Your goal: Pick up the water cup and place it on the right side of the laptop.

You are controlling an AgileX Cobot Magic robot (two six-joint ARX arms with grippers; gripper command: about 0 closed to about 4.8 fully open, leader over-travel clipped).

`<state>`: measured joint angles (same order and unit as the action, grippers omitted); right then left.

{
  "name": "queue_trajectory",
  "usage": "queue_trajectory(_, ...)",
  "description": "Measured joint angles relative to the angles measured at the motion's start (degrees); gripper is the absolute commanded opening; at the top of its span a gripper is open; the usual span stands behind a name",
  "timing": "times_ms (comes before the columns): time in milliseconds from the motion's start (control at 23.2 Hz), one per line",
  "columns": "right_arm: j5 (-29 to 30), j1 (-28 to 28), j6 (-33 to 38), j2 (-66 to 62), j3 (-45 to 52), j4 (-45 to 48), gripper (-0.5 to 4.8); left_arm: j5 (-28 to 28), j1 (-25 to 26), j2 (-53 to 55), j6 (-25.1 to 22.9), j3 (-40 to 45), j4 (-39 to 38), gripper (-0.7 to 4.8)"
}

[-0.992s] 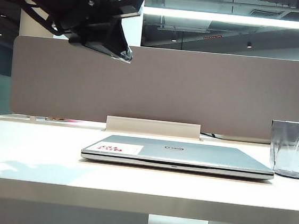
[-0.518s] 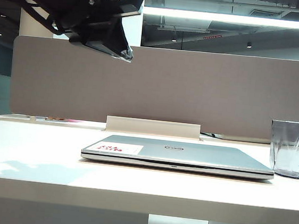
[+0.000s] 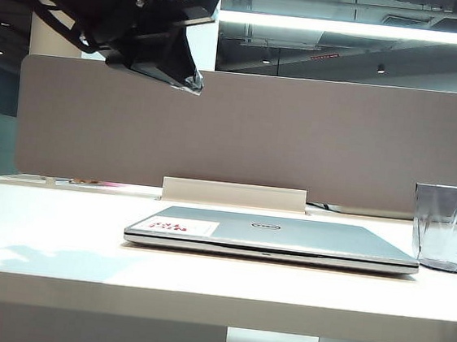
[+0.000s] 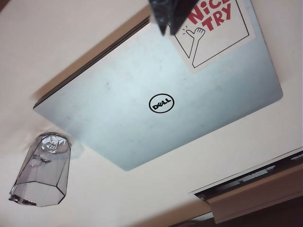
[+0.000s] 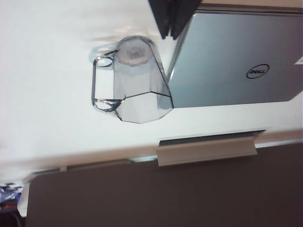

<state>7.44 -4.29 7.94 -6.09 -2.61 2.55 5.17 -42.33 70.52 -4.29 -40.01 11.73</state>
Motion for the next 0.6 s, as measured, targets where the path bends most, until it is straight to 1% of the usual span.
queue_trajectory(86, 1.9, 0.0, 0.0, 4.0, 1.7, -0.7, -0.05, 0.0, 0.0, 0.0, 0.0, 0.0, 0.0, -0.06)
queue_trajectory(173, 2.6, 0.0, 0.0, 5.4, 1.8, -1.0, -0.05, 0.0, 0.0, 0.0, 0.0, 0.0, 0.0, -0.06)
queue_trajectory(518, 2.6, 0.0, -0.4, 6.0, 2.2, -3.3, -0.05, 0.0, 0.0, 0.0, 0.0, 0.0, 0.0, -0.06)
queue_trajectory(604, -0.6, 0.0, -0.6, 6.0, 2.2, -4.0, -0.05, 0.0, 0.0, 0.0, 0.0, 0.0, 0.0, -0.06)
